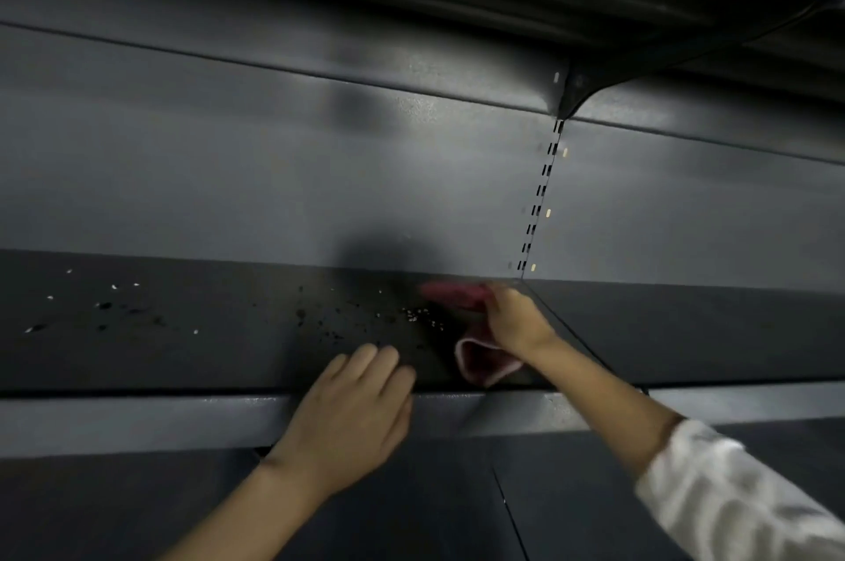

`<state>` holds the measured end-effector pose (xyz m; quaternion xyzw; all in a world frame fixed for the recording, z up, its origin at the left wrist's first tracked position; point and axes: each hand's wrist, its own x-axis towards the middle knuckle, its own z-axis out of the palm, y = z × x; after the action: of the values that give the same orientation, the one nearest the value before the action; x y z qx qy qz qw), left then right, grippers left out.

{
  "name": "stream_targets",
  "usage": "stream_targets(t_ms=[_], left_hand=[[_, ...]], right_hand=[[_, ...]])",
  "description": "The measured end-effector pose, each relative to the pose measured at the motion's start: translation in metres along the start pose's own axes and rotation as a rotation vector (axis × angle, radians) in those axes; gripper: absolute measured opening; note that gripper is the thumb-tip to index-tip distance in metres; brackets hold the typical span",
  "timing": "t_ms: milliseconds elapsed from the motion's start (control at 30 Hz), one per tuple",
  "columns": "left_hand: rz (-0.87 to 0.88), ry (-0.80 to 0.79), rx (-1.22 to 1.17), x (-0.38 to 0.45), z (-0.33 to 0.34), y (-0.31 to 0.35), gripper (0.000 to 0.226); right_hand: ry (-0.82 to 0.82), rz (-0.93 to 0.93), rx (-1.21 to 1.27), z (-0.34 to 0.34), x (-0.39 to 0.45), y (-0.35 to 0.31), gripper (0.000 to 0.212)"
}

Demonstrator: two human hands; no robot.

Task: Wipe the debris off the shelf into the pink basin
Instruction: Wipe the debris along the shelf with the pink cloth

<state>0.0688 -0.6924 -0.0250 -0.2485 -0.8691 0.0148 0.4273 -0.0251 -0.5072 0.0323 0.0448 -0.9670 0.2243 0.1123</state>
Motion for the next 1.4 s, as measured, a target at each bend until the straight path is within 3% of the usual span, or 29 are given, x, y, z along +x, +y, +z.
stream_targets(t_ms=[100, 200, 367, 467, 600, 733, 867, 1000, 1167, 1233, 1300, 1400], left_hand=[[-0.020, -0.005, 0.044, -0.003, -0.004, -0.015, 0.029], [-0.013, -0.017, 0.051, -0.004, -0.003, -0.019, 0.031], [-0.015, 0.018, 0.052, -0.006, 0.005, -0.016, 0.030], [-0.031, 0.049, 0.051, -0.007, 0.010, -0.015, 0.029], [-0.004, 0.041, 0.046, -0.007, 0.008, -0.017, 0.030], [0.074, 0.008, 0.071, -0.011, 0.002, -0.024, 0.030], [0.082, 0.005, 0.063, -0.021, 0.001, -0.027, 0.027], [0.057, 0.027, 0.041, -0.025, 0.008, -0.024, 0.025], [0.037, 0.015, 0.070, -0.022, 0.008, -0.024, 0.023], [0.029, 0.015, 0.079, -0.021, 0.009, -0.023, 0.023], [0.027, 0.017, 0.100, -0.020, 0.010, -0.023, 0.024], [0.033, 0.017, 0.123, -0.020, 0.009, -0.023, 0.024]], right_hand=[[-0.051, 0.032, -0.087, -0.022, -0.019, 0.043, 0.034], [-0.248, 0.052, -0.206, -0.023, -0.031, 0.064, 0.039], [-0.360, 0.094, -0.439, 0.002, -0.029, 0.024, 0.069], [-0.326, 0.038, -0.407, 0.024, -0.020, -0.012, 0.058], [-0.226, -0.036, -0.129, 0.044, -0.003, -0.044, 0.036], [-0.033, 0.055, 0.115, 0.032, 0.021, -0.025, 0.034], [0.104, 0.198, 0.055, -0.007, 0.045, 0.041, 0.030], [-0.026, 0.265, -0.117, -0.010, 0.057, 0.087, 0.038], [-0.173, 0.104, -0.299, 0.017, 0.081, 0.055, 0.038], [-0.231, -0.051, -0.345, 0.032, 0.085, 0.025, 0.041], [-0.254, -0.225, -0.316, 0.051, 0.087, -0.006, 0.041], [-0.249, -0.314, -0.079, 0.067, 0.086, -0.035, 0.035]])
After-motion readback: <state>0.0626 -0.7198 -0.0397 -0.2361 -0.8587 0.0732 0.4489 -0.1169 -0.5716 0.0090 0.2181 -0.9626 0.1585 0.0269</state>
